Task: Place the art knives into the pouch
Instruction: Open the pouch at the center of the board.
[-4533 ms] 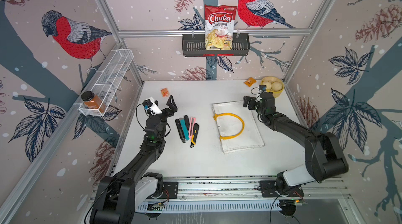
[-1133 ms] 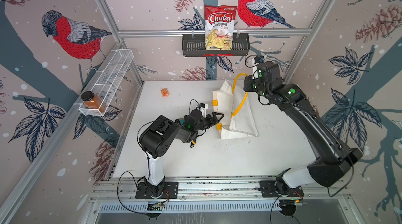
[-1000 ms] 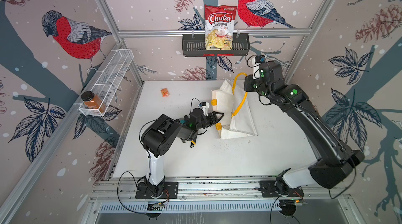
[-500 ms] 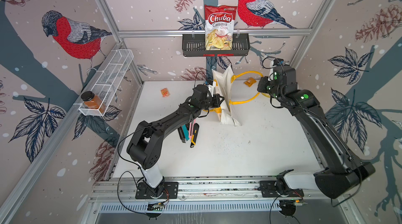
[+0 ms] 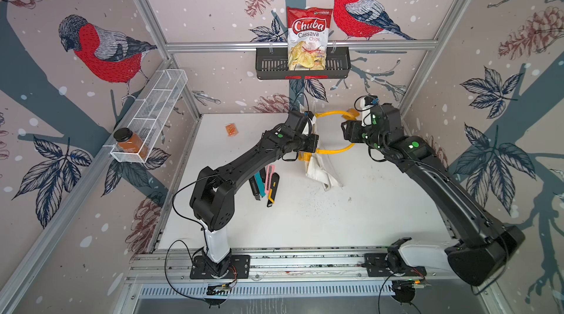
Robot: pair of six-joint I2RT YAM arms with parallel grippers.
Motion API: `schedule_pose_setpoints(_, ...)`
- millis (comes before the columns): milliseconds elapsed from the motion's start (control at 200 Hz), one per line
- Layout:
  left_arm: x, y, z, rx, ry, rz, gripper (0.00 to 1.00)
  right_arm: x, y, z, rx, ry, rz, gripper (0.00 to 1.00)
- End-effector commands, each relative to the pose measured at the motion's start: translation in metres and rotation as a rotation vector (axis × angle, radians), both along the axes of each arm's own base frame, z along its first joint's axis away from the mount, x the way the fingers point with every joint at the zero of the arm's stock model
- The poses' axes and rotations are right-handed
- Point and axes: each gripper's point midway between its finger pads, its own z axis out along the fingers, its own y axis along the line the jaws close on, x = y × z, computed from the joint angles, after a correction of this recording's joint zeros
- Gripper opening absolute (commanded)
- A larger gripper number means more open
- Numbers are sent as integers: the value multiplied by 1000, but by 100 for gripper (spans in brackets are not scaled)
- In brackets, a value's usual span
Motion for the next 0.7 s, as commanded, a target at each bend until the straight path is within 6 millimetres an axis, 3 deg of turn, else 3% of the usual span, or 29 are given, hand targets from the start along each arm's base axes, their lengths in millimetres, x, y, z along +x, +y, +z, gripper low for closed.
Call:
schedule_pose_setpoints(0,3,-2,3,21,-24,-10,0,-2,-18,16,-9,-50,-86,72)
schedule_pose_setpoints(125,5,1,1,47,-28,0,0,-22,-83,60,-45,-170,-314,88)
schedule_pose_setpoints(165,5,2,2,51,-30,0,0,-28,-95,72,-33,-188,-342,91)
schedule_pose_setpoints(230,6,1,2,49,-31,0,0,-32,-99,84,-19,-195,-344,92)
schedule_pose_setpoints(330,6,-2,7,32,-32,-9,0,-25,-83,74,2,-175,-272,93)
schedule_pose_setpoints(560,2,-10,21,8,-50,-32,0,8,-18,13,102,-50,-22,93)
schedule_pose_setpoints(580,2,-11,22,5,-51,-34,0,15,-13,1,94,-22,-13,93)
schedule_pose_setpoints(695,1,-13,25,-1,-56,-45,0,27,6,-16,121,2,52,94)
